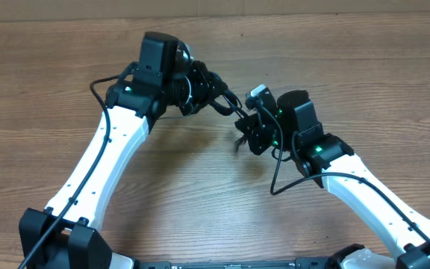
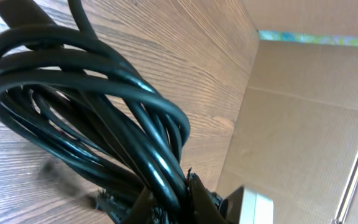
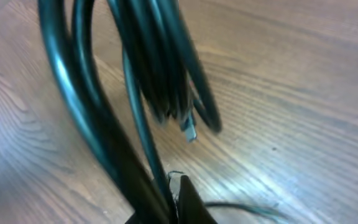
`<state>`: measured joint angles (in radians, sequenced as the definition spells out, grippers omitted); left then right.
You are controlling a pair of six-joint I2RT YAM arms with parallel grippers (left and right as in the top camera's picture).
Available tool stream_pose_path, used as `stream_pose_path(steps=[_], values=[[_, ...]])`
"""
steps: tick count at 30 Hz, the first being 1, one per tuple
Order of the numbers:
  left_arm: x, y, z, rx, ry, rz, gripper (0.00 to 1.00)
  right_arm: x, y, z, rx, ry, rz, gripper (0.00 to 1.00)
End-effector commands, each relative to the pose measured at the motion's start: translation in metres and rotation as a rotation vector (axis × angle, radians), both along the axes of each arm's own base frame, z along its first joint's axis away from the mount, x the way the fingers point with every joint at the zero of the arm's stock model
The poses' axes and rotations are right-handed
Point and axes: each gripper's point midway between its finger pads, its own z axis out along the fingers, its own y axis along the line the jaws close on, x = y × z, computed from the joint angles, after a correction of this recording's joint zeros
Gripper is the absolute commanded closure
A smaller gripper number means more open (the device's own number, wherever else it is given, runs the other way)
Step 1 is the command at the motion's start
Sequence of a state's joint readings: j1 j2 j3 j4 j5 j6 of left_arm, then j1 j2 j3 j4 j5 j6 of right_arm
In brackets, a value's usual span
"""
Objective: Untangle cables
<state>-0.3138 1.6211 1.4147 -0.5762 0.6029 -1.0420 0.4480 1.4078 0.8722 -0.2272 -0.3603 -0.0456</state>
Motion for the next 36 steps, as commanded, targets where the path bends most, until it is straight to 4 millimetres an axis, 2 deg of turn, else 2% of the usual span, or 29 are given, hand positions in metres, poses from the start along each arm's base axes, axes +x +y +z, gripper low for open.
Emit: stream_pose_path(steps=[1, 4, 8, 11, 13, 16, 19, 22, 25, 28, 32, 36], values=[[0.007, 0.01, 0.021, 0.007, -0.061, 0.046, 0.92, -0.006, 0.009, 0.006, 0.074, 0.065, 0.011, 0.96], [0.011, 0.015, 0.017, 0.027, -0.046, 0.1, 0.93, -0.022, 0.026, 0.018, 0.209, 0.169, 0.069, 0.96], [0.016, 0.021, 0.012, 0.006, 0.042, 0.222, 0.96, -0.029, 0.031, 0.022, 0.3, 0.306, 0.021, 0.96], [0.018, 0.019, 0.006, -0.018, 0.113, 0.299, 0.9, -0.035, 0.037, 0.024, 0.343, 0.385, -0.003, 0.96], [0.017, 0.014, 0.002, -0.021, 0.142, 0.325, 0.86, -0.039, 0.041, 0.023, 0.346, 0.401, 0.0, 0.96], [0.015, 0.005, -0.005, -0.017, 0.17, 0.325, 0.85, -0.04, 0.045, 0.02, 0.333, 0.41, -0.027, 0.96], [0.011, -0.003, -0.016, -0.02, 0.225, 0.329, 0.86, -0.031, 0.036, 0.006, 0.314, 0.474, -0.201, 0.96], [0.01, -0.004, -0.027, -0.02, 0.285, 0.362, 0.64, -0.027, 0.018, -0.011, 0.284, 0.548, -0.387, 0.96], [0.011, 0.0, -0.035, 0.0, 0.298, 0.376, 0.54, -0.024, 0.009, -0.019, 0.264, 0.56, -0.472, 0.96], [0.012, 0.007, -0.042, 0.042, 0.294, 0.399, 0.48, -0.022, 0.009, -0.017, 0.27, 0.55, -0.472, 0.96], [0.013, 0.019, -0.049, 0.18, 0.181, 0.331, 0.41, -0.02, 0.01, -0.016, 0.275, 0.543, -0.47, 0.96], [0.001, 0.031, -0.062, 0.313, 0.151, 0.248, 0.36, -0.019, 0.008, -0.016, 0.271, 0.535, -0.48, 0.96]])
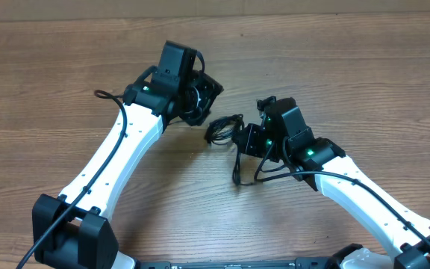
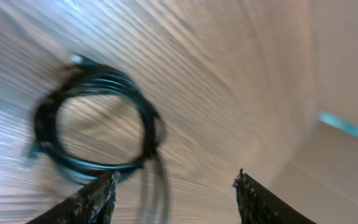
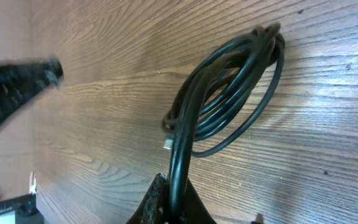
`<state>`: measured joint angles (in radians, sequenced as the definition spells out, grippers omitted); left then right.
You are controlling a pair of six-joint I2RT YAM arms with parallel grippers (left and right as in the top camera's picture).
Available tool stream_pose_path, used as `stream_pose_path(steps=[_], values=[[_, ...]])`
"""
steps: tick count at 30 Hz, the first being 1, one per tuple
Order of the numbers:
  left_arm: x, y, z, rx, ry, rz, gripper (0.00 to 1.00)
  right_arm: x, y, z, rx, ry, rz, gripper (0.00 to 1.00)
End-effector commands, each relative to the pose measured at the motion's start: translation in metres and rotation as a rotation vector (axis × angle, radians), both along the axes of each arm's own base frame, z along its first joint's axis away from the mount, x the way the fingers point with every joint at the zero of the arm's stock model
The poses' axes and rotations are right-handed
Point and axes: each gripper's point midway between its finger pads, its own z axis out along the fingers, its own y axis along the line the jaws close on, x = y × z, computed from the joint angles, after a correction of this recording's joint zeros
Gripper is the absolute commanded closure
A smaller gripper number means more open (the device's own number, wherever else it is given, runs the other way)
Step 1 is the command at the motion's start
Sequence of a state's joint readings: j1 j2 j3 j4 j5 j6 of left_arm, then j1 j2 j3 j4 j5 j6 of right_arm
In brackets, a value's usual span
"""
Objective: Untangle cables
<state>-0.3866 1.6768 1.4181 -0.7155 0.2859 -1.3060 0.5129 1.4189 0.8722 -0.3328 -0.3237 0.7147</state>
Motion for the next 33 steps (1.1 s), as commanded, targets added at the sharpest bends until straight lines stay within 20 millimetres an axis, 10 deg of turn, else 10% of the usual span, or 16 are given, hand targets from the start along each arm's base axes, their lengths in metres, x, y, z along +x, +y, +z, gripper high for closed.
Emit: stream_pose_path(steps=[1, 18, 20, 24, 33], values=[[0.002, 0.015, -0.004, 0.143, -0.061, -0.089, 0.36, 0.008, -0.001, 0.007, -0.005, -0.028, -0.032, 0.96], [-0.02, 0.03, -0.02, 0.282, -0.033, -0.252, 0.14, 0.01, -0.003, 0.006, -0.015, -0.034, -0.044, 0.8], [-0.02, 0.03, -0.019, 0.292, -0.045, -0.275, 0.12, 0.009, -0.004, 0.005, -0.018, -0.028, -0.044, 0.68], [-0.019, 0.031, -0.02, 0.313, -0.059, -0.297, 0.07, 0.006, -0.005, 0.002, -0.028, -0.01, -0.044, 0.0], [-0.016, 0.038, -0.021, 0.376, -0.092, -0.344, 0.12, 0.003, -0.007, -0.001, -0.037, 0.006, -0.044, 0.0]])
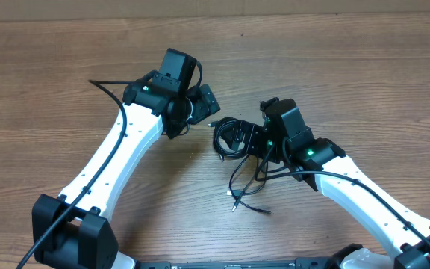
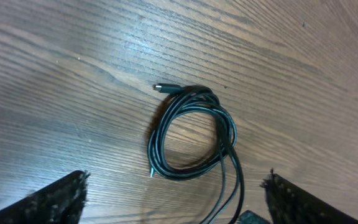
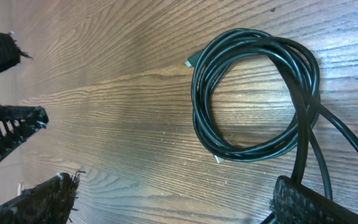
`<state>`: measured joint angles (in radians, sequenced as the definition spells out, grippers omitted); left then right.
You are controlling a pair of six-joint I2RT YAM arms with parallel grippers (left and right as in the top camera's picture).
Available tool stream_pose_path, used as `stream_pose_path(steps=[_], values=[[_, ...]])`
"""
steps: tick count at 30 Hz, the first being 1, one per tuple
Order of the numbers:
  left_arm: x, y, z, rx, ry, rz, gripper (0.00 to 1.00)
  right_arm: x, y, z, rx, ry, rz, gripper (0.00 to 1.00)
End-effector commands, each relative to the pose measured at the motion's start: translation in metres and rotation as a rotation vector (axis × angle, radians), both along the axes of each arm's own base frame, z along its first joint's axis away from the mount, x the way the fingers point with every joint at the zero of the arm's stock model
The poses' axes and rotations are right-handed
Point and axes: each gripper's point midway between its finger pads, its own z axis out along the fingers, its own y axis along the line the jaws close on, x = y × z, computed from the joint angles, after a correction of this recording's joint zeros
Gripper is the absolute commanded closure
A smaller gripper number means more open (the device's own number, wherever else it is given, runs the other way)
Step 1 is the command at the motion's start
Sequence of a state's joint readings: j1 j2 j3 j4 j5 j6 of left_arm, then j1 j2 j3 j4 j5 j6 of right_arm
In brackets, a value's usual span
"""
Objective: Untangle cables
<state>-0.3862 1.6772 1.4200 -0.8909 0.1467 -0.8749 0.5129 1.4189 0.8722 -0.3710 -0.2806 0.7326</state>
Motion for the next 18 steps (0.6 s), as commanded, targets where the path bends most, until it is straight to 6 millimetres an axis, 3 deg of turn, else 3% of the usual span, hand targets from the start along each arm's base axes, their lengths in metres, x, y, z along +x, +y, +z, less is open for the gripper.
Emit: stream_pose_path(steps=[1, 4, 7, 11, 16, 18], values=[[0.006, 0.003, 0.004, 0.047, -0.046, -0.07, 0.15, 0.004, 0.002, 0.007, 0.002, -0.022, -0.002, 0.0], [-0.002, 0.007, 0.0, 0.079, -0.024, -0.121, 0.21, 0.004, 0.002, 0.007, 0.002, -0.022, -0.002, 0.0], [-0.018, 0.02, -0.008, 0.132, 0.051, -0.113, 0.21, 0.005, 0.001, 0.007, -0.001, -0.027, -0.001, 0.0], [-0.024, 0.02, -0.011, 0.125, 0.082, -0.099, 0.2, 0.013, -0.002, 0.012, -0.047, -0.131, 0.082, 0.0], [-0.028, 0.021, -0.019, 0.113, 0.122, -0.042, 0.2, 0.034, -0.026, 0.024, -0.044, -0.141, -0.016, 0.0], [-0.03, 0.017, -0.026, 0.091, 0.147, -0.038, 0.25, 0.041, -0.04, 0.029, -0.017, -0.104, -0.1, 0.0]])
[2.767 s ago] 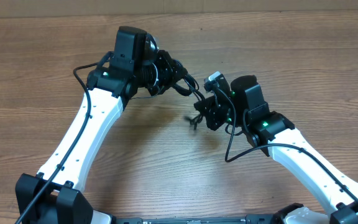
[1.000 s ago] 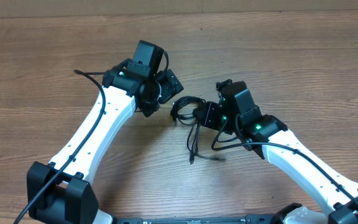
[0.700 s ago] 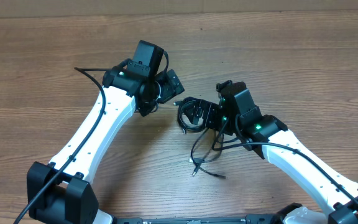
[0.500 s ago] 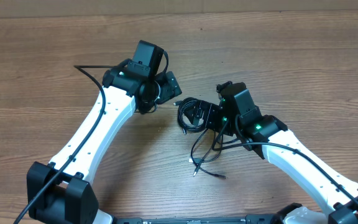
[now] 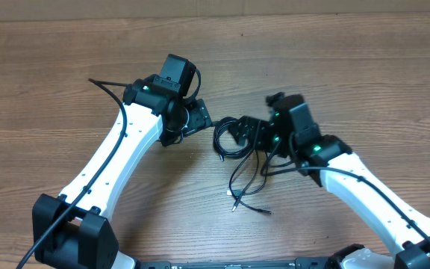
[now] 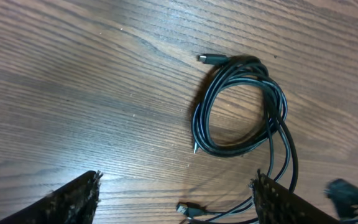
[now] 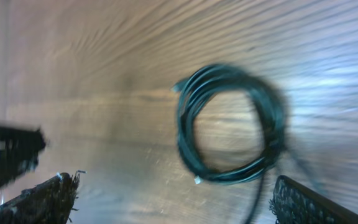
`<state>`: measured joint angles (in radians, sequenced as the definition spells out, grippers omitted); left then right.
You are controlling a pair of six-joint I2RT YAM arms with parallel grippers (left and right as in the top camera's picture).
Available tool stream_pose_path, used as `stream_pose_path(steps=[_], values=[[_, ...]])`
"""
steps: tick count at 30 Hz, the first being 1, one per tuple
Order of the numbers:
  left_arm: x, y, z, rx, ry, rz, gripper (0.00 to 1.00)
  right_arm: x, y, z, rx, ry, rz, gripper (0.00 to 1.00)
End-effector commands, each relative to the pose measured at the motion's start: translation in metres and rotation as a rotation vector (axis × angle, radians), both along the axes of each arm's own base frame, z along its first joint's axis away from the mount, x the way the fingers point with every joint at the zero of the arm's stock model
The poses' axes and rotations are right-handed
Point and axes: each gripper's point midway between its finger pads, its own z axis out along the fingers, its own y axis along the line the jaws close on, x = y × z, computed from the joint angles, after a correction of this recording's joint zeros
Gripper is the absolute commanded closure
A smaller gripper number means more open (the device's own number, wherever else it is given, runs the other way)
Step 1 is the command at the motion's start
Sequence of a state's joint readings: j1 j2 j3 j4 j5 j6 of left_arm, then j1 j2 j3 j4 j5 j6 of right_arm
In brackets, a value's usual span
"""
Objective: Untangle cables
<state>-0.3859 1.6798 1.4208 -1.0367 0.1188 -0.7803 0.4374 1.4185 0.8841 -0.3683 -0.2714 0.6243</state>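
Observation:
A black cable lies on the wooden table as a small coil (image 5: pixel 227 139), with loose strands (image 5: pixel 243 187) trailing toward the near edge. In the left wrist view the coil (image 6: pixel 241 106) lies ahead of my open left gripper (image 6: pixel 176 205), and a plug end (image 6: pixel 188 210) sits between the fingertips (image 6: pixel 73 199). That gripper (image 5: pixel 198 119) hovers just left of the coil. My right gripper (image 5: pixel 246 131) is just right of the coil, open, with nothing in it. Its blurred view shows the coil (image 7: pixel 229 124) ahead of the right gripper (image 7: pixel 173 199).
The wooden table (image 5: pixel 51 90) stretches out on all sides of the cable. A cardboard wall (image 5: pixel 215 6) runs along the far edge. Each arm's own black lead hangs beside it (image 5: pixel 107 93).
The left gripper has shifted a little nearer and lower beside the coil. The right arm has moved slightly right, its view now blurred. The cable lies where it did; both grippers stay open.
First both grippers were shut on the bundled cable, holding it up between them. Then the left was open and apart while the right still gripped a strand, the coil on the table. Then both were open, the cable lying loose, as now.

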Motion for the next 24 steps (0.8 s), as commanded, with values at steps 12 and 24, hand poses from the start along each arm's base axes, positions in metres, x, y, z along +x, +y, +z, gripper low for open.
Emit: stream_pose_path(steps=[12, 24], values=[[-0.003, -0.055, -0.082, -0.098, 0.117, -0.097, 0.42, 0.026, -0.055, 0.014, 0.016, 0.044, -0.207, 0.0], [-0.005, -0.052, -0.146, 0.073, 0.134, -0.311, 0.39, 0.026, -0.058, 0.014, 0.015, 0.047, -0.211, 0.0]])
